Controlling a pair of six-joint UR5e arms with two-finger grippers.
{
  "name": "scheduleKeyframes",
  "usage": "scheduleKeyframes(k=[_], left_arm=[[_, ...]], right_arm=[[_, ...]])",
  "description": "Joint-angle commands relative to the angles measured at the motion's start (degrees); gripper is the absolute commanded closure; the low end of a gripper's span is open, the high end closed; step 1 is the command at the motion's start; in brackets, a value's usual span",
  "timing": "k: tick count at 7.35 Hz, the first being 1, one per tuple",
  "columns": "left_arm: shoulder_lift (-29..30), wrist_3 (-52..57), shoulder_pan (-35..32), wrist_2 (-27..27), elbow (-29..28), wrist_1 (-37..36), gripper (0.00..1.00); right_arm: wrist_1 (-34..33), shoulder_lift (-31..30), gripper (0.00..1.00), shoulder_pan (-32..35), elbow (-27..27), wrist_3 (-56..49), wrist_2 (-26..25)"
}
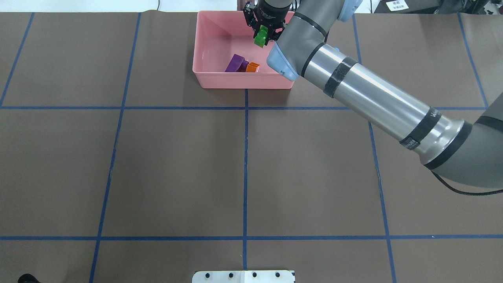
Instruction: Put all blocks into box
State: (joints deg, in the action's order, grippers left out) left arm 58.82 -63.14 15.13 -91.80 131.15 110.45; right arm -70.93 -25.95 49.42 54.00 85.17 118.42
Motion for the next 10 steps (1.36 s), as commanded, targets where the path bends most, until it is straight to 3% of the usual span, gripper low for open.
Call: scheduleKeyframes(k=[1, 2, 4, 5, 6, 7, 8, 10], left_arm=[[0.5, -1.5, 2.4, 0.1, -3.1, 0.4, 0.01], [0.3, -1.5, 2.4, 0.1, -4.0, 2.1, 0.02], [0.4, -1.5, 3.4, 2.1, -7.9, 5.7, 0.03], [0.2, -1.5, 3.4, 2.1, -8.2, 7.0, 0.12], [0.3, -1.6, 3.5, 2.1, -8.2, 7.1, 0.25], [0.2, -1.7, 3.4, 2.1, -7.9, 7.2, 0.76], [0.3, -1.6, 2.9, 2.0, -7.5, 7.3, 1.0], [0.2, -1.8, 1.7, 1.4, -5.8, 7.5, 1.0]], right_arm=[[0.7, 0.1, 0.14, -0.9, -1.0, 0.0, -1.3], [0.7, 0.2, 0.0, -0.9, -1.0, -0.1, -1.5], [0.7, 0.6, 0.0, -0.3, -0.5, -0.7, -0.9], [0.6, 0.6, 0.0, 1.2, 0.1, -1.6, 0.0], [0.4, 0.1, 0.0, 3.5, 0.6, -2.6, 3.8], [-0.1, -1.0, 0.0, 6.4, 0.8, -5.0, 7.5], [-0.1, -3.0, 0.0, 8.3, 1.1, -8.5, 8.5], [0.3, -8.0, 0.0, 9.5, 2.9, -15.2, 8.4]])
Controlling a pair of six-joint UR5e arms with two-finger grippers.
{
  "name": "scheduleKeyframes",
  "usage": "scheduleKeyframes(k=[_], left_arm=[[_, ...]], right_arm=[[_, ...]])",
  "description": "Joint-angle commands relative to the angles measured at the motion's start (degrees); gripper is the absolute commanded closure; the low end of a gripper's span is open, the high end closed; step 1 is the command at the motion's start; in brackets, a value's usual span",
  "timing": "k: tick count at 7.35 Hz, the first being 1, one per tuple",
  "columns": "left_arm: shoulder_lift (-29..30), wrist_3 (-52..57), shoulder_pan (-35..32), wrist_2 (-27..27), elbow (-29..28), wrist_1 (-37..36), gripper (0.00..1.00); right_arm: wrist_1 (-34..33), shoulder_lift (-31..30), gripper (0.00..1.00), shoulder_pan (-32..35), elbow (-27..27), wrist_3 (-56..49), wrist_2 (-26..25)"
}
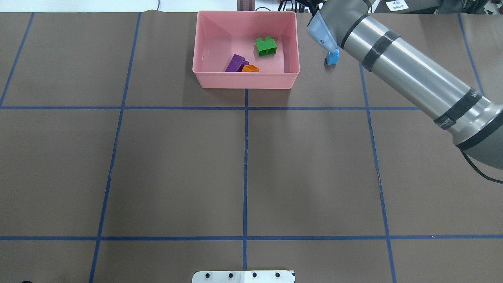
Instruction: Put all blocks into box
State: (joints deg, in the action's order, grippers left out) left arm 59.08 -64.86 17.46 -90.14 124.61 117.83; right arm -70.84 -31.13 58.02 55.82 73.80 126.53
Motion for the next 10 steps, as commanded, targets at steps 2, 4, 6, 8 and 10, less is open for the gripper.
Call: scheduleKeyframes(k=[2, 4, 6, 8, 10], left_arm=[[-0.1, -0.2, -2.2, -0.3, 0.8, 0.4, 1.0], [-0.1, -0.4, -3.4, -0.3, 2.6, 0.5, 1.0], [0.5, 0.6, -11.3, -5.8, 8.6, 0.2, 1.0], [11.6, 4.6, -23.8, -10.6, 8.2, -0.4, 1.0], [30.8, 9.6, -40.1, -17.8, 3.3, -9.2, 1.0]], right_arm=[[0.2, -3.6, 0.0, 1.0, 1.3, -3.8, 0.2], [0.4, -4.1, 0.0, 1.0, 1.4, -3.8, 0.1], [0.2, -5.1, 0.0, 2.4, 1.4, -4.2, 0.2], [0.5, -8.5, 0.0, 2.0, 1.3, -5.2, -3.0], [0.3, -8.8, 0.0, 0.3, -0.1, -5.3, -10.8]])
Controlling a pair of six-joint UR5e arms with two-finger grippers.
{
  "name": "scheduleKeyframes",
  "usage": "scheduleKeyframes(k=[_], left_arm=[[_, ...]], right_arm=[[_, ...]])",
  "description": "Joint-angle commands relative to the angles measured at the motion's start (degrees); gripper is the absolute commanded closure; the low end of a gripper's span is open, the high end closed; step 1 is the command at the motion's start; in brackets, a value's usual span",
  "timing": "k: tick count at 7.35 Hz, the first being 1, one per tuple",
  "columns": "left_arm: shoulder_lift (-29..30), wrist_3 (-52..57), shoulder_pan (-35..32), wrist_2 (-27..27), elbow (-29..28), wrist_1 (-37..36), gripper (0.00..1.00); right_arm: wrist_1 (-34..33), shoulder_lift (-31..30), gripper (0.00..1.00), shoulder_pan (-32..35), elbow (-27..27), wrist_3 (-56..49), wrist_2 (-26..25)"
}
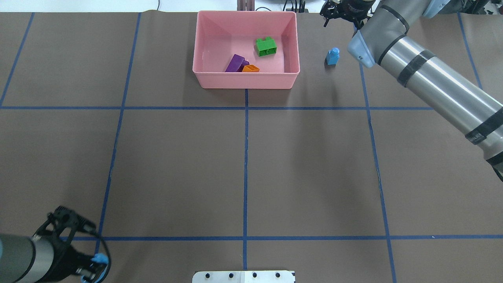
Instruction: Put all blocks into box
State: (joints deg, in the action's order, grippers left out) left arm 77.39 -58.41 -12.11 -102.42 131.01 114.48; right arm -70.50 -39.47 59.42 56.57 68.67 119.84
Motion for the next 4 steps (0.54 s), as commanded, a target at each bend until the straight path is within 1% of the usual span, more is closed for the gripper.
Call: scheduleKeyframes(k=[1, 2, 3, 4], left_arm=[[24.9, 4.2, -19.0, -10.4, -7.5, -14.2, 1.0], [32.0, 7.4, -23.8, -12.0, -10.5, -18.4, 1.0], [38.1, 7.5, -27.4, -12.1, -14.7, -18.8, 1.0], [45.9, 7.2, -30.7, -12.2, -21.3, -18.9, 1.0]], right_arm=[[0.1, -0.9, 0.0, -2.6, -0.9, -0.1, -6.6], [0.4, -1.1, 0.0, -3.9, -1.1, 0.0, -7.8], [3.4, -1.5, 0.0, -5.0, -3.6, -0.1, -8.1], [6.9, -1.8, 0.0, -5.3, -6.2, 0.0, -8.9]])
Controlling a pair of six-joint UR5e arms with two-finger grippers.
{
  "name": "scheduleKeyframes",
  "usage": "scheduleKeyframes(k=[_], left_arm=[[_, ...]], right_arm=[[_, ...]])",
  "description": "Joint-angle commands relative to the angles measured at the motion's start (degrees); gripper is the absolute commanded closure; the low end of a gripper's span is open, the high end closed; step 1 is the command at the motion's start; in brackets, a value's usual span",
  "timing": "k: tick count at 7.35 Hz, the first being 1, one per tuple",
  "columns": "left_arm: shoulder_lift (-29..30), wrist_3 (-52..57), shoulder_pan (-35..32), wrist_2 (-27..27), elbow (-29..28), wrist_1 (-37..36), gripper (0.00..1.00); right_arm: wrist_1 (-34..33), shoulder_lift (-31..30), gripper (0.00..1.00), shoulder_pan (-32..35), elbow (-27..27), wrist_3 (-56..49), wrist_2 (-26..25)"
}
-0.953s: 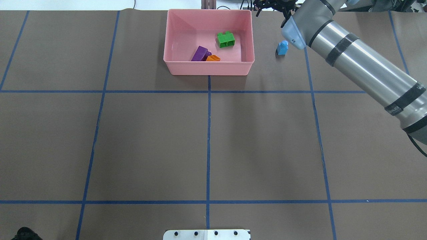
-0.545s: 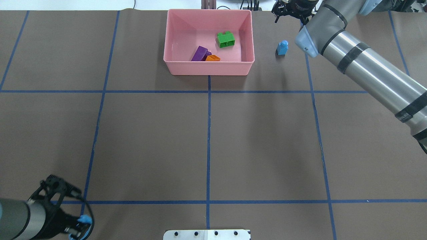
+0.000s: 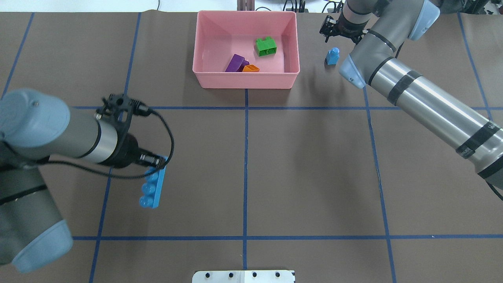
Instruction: Put all blocks into box
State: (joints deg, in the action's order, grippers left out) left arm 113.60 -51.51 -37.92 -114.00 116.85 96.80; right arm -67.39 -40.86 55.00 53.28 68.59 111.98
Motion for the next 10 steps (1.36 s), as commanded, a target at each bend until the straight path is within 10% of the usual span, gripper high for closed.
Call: scheduleKeyframes(k=[1, 4, 5, 6, 9, 10], left_arm=[[15.2, 0.1, -7.7, -0.7, -12.6, -1.1, 1.0], [31.3, 0.2, -14.0, -0.6, -35.1, 4.9, 1.0], [34.9, -0.8, -14.1, -0.2, -45.7, 13.7, 1.0], [37.4, -3.1, -14.1, 3.2, -53.5, 21.1, 1.0], [43.5, -3.2, -12.9, 9.5, -67.9, 28.6, 1.0], [43.4, -2.6, -12.4, 10.3, -68.8, 29.7, 0.41]], right_arm=[[3.9, -0.4, 0.0, -0.9, -3.3, 0.0, -1.2], [6.2, 0.1, 0.04, -2.5, -5.6, 0.3, -2.8], [6.2, 0.2, 0.28, -2.5, -5.6, 0.3, -2.9], [6.2, 0.4, 0.9, -2.6, -5.6, 0.3, -3.4], [6.4, 1.4, 1.0, -2.4, -6.0, 0.1, -3.4], [6.0, 3.0, 1.0, -0.8, -5.9, 0.2, -2.9]])
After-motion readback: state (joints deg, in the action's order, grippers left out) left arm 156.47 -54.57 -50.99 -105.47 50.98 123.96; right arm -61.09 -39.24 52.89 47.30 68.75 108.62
